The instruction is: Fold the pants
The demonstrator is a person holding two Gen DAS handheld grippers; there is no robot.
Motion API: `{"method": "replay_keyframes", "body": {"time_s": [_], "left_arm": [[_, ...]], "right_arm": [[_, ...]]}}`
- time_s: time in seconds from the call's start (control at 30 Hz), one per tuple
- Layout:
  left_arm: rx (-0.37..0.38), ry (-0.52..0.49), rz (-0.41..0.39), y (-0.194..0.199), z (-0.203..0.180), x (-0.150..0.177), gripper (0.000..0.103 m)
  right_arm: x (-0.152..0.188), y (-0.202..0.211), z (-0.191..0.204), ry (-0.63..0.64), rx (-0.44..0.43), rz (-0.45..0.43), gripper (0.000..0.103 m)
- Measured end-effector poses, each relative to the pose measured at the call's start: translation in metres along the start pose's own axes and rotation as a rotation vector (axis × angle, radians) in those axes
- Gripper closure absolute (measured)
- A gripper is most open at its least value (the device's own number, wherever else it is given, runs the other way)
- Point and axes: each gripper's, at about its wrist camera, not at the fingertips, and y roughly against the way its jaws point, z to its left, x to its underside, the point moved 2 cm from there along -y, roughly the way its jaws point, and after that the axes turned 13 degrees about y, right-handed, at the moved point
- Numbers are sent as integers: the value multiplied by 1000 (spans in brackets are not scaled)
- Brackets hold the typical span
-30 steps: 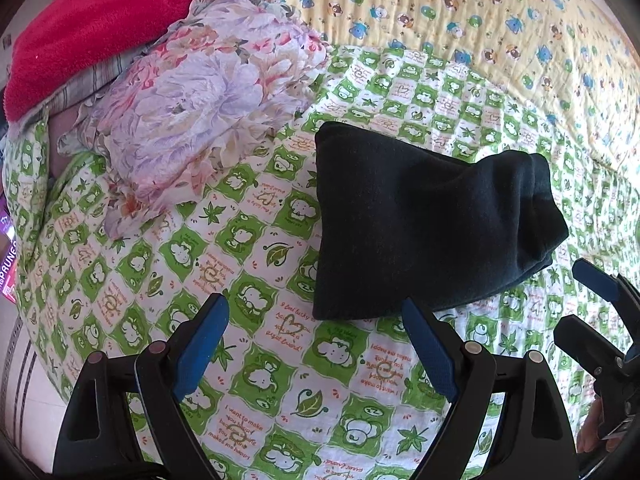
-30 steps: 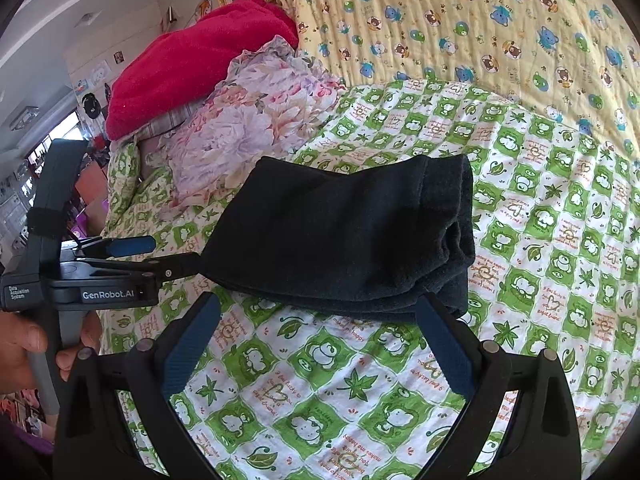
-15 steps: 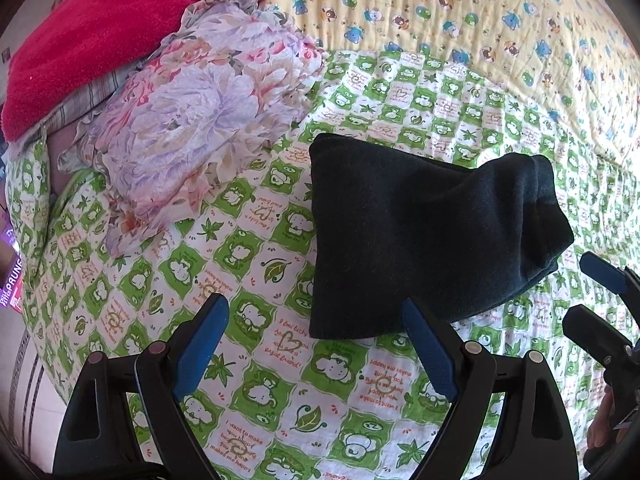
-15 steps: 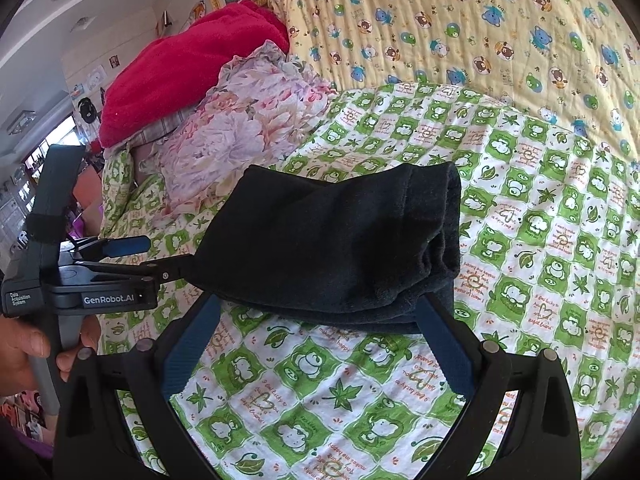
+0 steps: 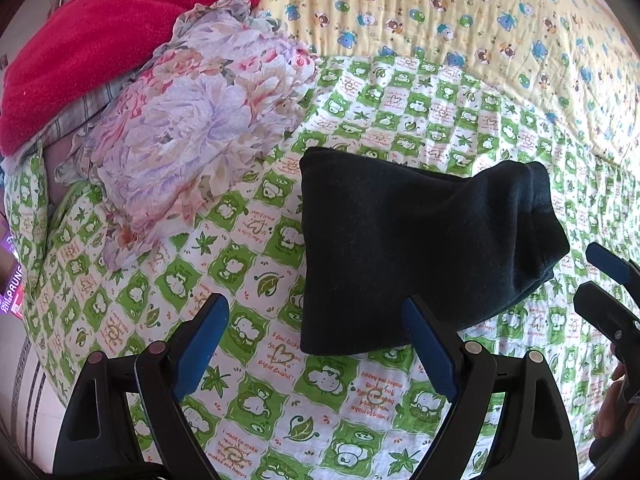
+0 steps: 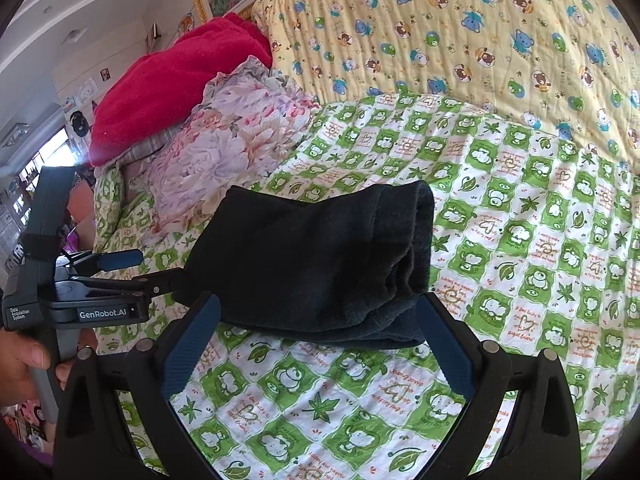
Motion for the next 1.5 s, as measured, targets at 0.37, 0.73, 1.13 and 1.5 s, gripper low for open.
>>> {"method": "replay_keyframes", "body": {"time_s": [0.37,0.73,1.13,1.5], "left_arm": [[6,-5,12,-6,-5,-9,14],[-14,-49,-16,-4,-13,-10,14],[-19,-23,11,-12,-7,-13,14],[-26,-25,12,-13,-9,-15,14]], "right_arm": [[-7,0,-10,-17,12,-9,5],[-7,2,-17,-53,17,-23,5],[-4,-5,-17,-76,1,-7,5],[-8,-8,-16,-75,-8,-4,5]]}}
